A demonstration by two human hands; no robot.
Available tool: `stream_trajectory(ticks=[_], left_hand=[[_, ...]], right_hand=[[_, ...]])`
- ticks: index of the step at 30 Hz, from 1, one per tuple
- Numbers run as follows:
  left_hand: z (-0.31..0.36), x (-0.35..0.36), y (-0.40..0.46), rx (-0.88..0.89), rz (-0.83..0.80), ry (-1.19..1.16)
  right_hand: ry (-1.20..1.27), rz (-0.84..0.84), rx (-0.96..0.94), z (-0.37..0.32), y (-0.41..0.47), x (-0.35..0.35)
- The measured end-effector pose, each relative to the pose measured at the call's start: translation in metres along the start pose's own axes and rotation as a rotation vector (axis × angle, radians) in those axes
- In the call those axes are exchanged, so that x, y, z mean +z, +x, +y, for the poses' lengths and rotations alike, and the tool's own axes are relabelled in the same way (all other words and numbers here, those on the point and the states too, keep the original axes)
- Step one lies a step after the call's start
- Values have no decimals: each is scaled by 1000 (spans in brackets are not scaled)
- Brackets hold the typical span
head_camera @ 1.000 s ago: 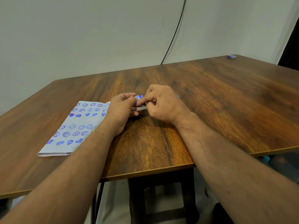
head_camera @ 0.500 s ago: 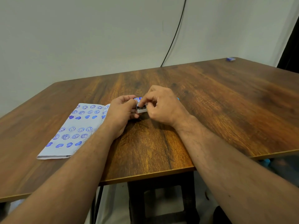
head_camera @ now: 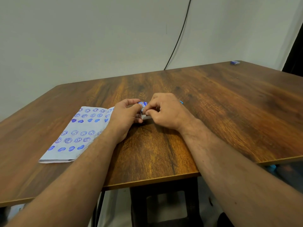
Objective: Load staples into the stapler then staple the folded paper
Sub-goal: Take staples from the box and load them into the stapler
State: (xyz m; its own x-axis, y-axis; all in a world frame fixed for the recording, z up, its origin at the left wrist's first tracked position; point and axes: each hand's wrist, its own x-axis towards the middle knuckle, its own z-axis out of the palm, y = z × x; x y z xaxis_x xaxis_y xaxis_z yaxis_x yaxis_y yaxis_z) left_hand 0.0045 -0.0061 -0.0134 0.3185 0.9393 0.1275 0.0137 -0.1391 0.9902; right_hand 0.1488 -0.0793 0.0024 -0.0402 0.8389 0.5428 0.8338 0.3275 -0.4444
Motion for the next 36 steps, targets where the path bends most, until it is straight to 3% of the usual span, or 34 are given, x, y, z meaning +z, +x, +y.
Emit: stream_trajectory(ticks=[31,36], left_hand=[[-4,-3,5,-1,16,-114],[-2,-2,3,2,21,-141]], right_hand=[[84,98,-14,1,2,3],[203,146,64,1,4,3]])
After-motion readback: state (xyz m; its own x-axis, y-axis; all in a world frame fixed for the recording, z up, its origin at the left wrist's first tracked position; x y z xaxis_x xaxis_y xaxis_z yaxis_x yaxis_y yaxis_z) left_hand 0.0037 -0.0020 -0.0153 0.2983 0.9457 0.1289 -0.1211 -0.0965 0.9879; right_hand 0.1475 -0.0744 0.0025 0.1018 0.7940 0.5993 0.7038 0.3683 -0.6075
